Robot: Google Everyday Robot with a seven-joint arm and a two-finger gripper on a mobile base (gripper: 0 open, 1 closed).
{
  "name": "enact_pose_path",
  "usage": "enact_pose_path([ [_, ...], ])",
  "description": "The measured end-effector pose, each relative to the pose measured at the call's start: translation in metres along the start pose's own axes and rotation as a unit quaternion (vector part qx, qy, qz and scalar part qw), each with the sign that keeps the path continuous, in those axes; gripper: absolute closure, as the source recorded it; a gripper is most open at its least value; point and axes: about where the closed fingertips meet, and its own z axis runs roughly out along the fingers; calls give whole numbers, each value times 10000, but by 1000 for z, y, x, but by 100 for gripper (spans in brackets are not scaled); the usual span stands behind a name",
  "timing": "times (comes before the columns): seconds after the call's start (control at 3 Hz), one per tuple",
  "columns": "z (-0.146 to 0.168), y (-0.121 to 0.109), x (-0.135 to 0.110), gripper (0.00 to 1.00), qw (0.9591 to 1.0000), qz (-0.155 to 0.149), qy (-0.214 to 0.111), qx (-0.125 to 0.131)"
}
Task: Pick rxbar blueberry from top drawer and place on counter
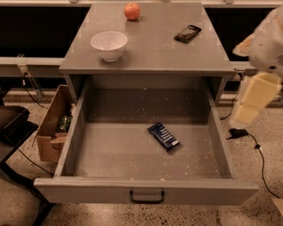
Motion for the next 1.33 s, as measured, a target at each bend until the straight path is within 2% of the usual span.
enact_pose_path([
  [0.33, 66, -29, -35, 0, 9993, -92, -364, 72],
  [0.67, 105, -48, -58, 0, 9982, -144, -582, 79],
  [1.0, 162, -47, -80, 0, 9970, 29, -758, -151],
  [1.33, 218, -22, -72, 0, 9941, 542, -692, -629],
])
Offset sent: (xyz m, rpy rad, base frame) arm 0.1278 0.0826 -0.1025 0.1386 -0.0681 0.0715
